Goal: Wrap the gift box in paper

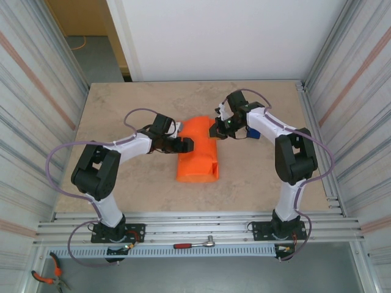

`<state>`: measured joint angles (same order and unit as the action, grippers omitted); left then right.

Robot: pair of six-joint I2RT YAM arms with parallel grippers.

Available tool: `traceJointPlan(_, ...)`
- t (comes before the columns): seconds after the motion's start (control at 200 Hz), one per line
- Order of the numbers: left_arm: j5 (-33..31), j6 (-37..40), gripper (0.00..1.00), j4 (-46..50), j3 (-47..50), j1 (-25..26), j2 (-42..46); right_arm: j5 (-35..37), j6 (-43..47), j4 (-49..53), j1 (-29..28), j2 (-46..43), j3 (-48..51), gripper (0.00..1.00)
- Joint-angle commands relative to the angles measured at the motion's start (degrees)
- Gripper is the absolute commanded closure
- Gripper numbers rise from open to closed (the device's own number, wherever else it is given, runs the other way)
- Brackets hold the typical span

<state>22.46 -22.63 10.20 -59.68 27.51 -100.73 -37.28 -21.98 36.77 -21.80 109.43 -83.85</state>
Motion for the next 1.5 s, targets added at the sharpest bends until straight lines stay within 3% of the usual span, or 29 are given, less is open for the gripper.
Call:
traceJointPlan(0.0,-2.88,2.07,0.22,5.01,1.0,1.19,-3.36,1.12,1.73,2.39,-0.42,1.42,-1.93,1.0)
traceJointPlan(0.225,-3.03,2.12,0.22,5.1,1.06,1.23,-3.33,4.36,2.83,3.01,-1.04,3.53,-2.19,1.0)
traceJointPlan(0.466,-3.14,2.13,0.22,5.15,0.97,1.23,-3.36,16.84,6.41,7.11,-4.31,5.37,-3.13,1.0)
traceJointPlan(0.531,-3.13,2.07,0.22,5.18,1.01,1.23,-3.4,18.63,6.27,7.24,-5.02,4.65,-3.16,0.93)
traceJointPlan(0.712,-3.2,2.07,0.22,5.2,1.14,1.23,-3.4,19.16,4.86,6.91,-5.18,2.28,-4.19,0.83)
traceJointPlan(1.493,-3.47,2.02,0.22,5.51,1.09,1.31,-3.33,19.95,3.78,7.17,-5.1,0.05,-5.29,0.56)
